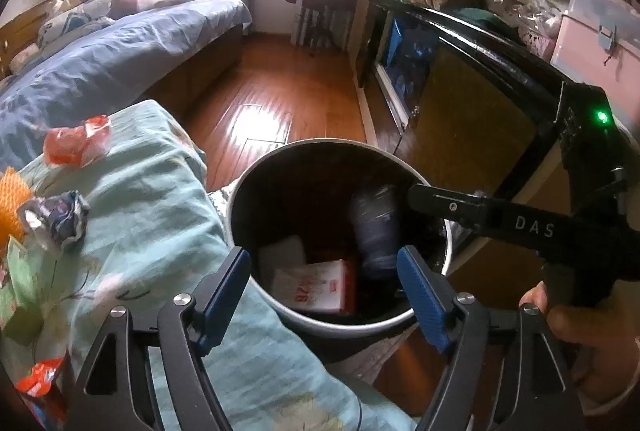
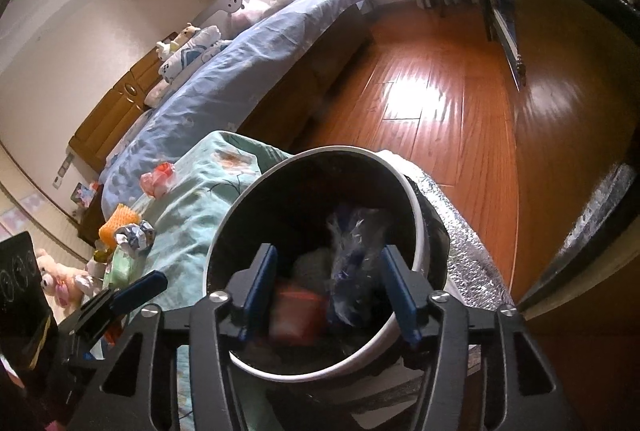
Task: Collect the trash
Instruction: 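Open the right tool to drop the blue wrapper into the bin while the left tool releases the carton, then grasp the white tissue with the left tool while the right tool grasps the red wrapper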
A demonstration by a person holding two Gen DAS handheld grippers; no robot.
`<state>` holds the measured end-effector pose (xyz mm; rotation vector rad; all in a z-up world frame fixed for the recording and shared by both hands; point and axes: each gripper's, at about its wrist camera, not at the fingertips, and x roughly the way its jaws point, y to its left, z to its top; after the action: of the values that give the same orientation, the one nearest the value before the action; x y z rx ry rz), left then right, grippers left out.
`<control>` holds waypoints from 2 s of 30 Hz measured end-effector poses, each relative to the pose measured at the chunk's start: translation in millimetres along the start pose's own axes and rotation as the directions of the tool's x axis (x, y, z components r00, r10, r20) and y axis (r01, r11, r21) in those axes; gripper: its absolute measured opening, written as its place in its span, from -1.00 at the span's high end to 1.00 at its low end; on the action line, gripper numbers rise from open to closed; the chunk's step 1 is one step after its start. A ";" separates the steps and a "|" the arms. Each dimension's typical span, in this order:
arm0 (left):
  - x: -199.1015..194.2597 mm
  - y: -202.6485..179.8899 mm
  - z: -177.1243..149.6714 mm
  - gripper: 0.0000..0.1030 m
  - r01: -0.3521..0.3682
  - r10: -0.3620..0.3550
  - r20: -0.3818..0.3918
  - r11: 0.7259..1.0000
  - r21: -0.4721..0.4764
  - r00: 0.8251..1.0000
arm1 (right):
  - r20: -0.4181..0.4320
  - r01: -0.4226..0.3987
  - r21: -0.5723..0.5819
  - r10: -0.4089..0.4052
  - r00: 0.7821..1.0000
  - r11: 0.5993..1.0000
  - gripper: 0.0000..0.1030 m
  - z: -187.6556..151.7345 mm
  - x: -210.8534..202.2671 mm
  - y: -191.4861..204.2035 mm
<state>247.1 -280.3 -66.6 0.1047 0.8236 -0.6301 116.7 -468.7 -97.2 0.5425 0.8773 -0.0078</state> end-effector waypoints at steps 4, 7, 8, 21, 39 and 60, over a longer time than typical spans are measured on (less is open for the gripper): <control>-11.0 9.0 -11.5 -0.46 -0.011 0.012 0.009 0.999 -0.040 1.000 | 0.011 -0.007 0.007 0.007 1.000 1.000 -0.26 -5.3 -4.5 3.3; -21.0 16.7 -21.3 -0.46 -0.023 0.024 0.014 0.997 -0.074 1.000 | 0.020 -0.012 -0.004 0.012 1.000 1.000 -0.42 -11.2 -7.4 12.1; -24.6 19.7 -25.7 -0.46 -0.027 0.029 0.015 0.996 -0.084 0.999 | 0.022 -0.011 -0.013 0.011 1.000 1.000 -0.45 -13.0 -8.0 16.0; -94.1 58.1 -90.0 -0.46 -0.100 0.107 0.028 0.976 -0.194 0.994 | -0.014 -0.072 -0.141 0.070 0.997 0.987 -0.54 -50.5 -1.8 88.1; -195.2 118.4 -155.6 -0.46 -0.215 0.257 0.060 0.896 -0.388 0.965 | -0.118 -0.213 -0.258 0.188 0.975 0.942 -0.55 -103.3 12.7 182.1; -202.6 185.9 -152.0 -0.47 -0.324 0.368 -0.002 0.815 -0.480 0.930 | -0.229 -0.292 -0.339 0.223 0.948 0.894 -0.55 -136.0 53.4 257.7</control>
<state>149.2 18.0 -54.4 -0.2178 0.8234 -0.0723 110.1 -172.6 -90.7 0.3038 0.9531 0.4515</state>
